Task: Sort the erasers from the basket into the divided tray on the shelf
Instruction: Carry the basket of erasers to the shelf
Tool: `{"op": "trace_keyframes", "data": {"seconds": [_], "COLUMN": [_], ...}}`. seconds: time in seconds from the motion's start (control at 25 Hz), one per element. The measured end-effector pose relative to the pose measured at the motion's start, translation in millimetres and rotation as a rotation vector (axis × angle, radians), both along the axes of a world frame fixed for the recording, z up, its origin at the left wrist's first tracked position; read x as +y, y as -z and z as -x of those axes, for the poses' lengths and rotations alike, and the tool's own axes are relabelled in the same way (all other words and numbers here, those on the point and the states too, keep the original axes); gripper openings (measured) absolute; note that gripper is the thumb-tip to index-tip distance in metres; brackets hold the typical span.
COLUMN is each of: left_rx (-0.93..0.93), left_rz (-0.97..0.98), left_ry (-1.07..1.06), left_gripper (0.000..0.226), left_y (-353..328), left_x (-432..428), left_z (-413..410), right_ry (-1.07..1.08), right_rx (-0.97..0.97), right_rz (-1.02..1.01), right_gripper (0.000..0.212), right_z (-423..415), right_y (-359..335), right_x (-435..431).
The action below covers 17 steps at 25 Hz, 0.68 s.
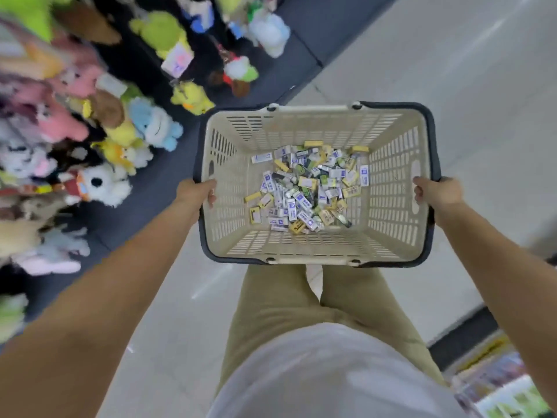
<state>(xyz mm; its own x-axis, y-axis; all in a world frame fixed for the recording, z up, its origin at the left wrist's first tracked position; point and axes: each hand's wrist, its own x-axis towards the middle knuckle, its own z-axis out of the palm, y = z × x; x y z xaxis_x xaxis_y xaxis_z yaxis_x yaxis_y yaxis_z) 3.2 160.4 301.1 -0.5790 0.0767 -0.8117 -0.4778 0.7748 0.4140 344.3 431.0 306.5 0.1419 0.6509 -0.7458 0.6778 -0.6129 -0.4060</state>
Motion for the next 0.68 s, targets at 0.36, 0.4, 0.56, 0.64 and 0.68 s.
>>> {"op": "trace_keyframes", "data": {"seconds": [0.36,0.4,0.56,0.64,0.68], "left_rx": [0.041,0.034,0.032,0.035,0.045], "left_rz": [-0.02,-0.028,-0.029,-0.035,-0.045], "left_ry": [0.557,0.602,0.721,0.754,0.773], "left_gripper": [0.021,0.022,0.019,0.011,0.009], "left_y": [-2,-1,-7,-13,-16], "left_x": [268,304,437,509,542], "left_z": [-37,-45,-76,-93,-100], "right_ry": [0.492,0.535,0.641,0.7,0.721], "right_rx": [0.008,0.01,0.017,0.04,0.04], "right_rz": [0.0,0.006,0.018,-0.002,-0.013], "right_gripper": [0.017,0.019,0.02,0.02,0.019], "right_z": [-131,-142,-179,-194,-200], "right_y": [5,5,-6,-15,-17], "right_x": [72,91,166,216,239]}}
